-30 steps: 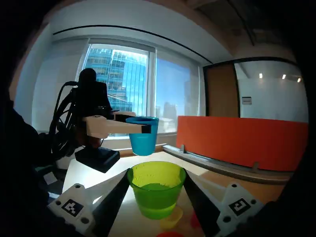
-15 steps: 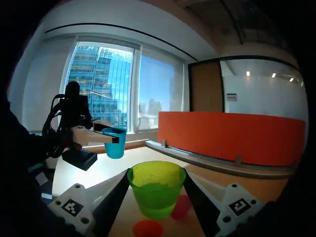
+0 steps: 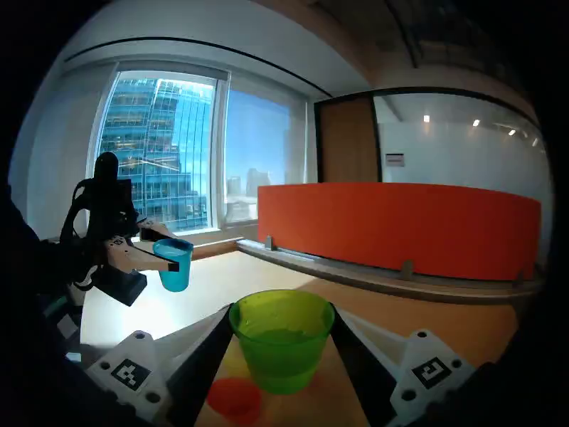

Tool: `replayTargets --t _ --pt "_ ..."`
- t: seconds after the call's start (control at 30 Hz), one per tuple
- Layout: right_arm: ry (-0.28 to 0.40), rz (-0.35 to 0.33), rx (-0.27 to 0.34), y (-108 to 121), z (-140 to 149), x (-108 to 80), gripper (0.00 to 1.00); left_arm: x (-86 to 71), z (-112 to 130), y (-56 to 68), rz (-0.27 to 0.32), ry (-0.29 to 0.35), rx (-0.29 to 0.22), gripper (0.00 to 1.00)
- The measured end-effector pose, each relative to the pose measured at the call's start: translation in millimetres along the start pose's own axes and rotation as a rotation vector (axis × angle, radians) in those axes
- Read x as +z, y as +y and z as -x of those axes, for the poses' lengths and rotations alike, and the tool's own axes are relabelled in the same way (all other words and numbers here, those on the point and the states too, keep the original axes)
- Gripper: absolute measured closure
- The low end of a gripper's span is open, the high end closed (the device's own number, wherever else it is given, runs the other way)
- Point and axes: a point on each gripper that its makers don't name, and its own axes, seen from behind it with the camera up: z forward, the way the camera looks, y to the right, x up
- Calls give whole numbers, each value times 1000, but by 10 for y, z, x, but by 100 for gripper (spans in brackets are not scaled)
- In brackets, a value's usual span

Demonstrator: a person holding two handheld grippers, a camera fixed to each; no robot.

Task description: Pour water

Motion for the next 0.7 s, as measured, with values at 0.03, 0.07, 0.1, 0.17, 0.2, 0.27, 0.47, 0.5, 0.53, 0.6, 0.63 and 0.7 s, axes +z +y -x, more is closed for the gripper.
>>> replayTargets --t 0.03,0.07,0.1,0.17,0.2,0.27,0.47,0.5,0.53,0.6,0.63,0.7 --pt "-5 1 2 16 19 8 8 14 39 3 2 -11 2 10" --pt "-9 2 4 30 37 16 8 27 73 6 4 -21 3 10" --pt "-14 2 6 42 53 23 8 39 107 9 6 -31 4 10" --pt "-23 1 9 66 85 38 8 66 181 17 11 -53 5 10" --pt "-28 0 9 77 102 44 8 78 217 20 14 -63 6 10" --pt "-41 0 7 102 145 58 7 103 295 20 17 -87 9 11" --pt "-92 -1 -9 168 304 107 8 166 560 30 33 -163 24 10" --pt "-100 -2 -11 177 328 117 8 176 605 33 35 -176 27 10" --pt "-109 -3 -13 187 356 128 8 187 657 38 39 -191 31 10" --pt "-126 -5 -15 205 408 148 8 207 747 44 44 -216 36 10" --pt "-136 -7 -16 212 443 156 8 218 792 46 47 -228 39 10" --pt "-154 -10 -19 227 507 171 8 237 871 49 51 -250 43 10"
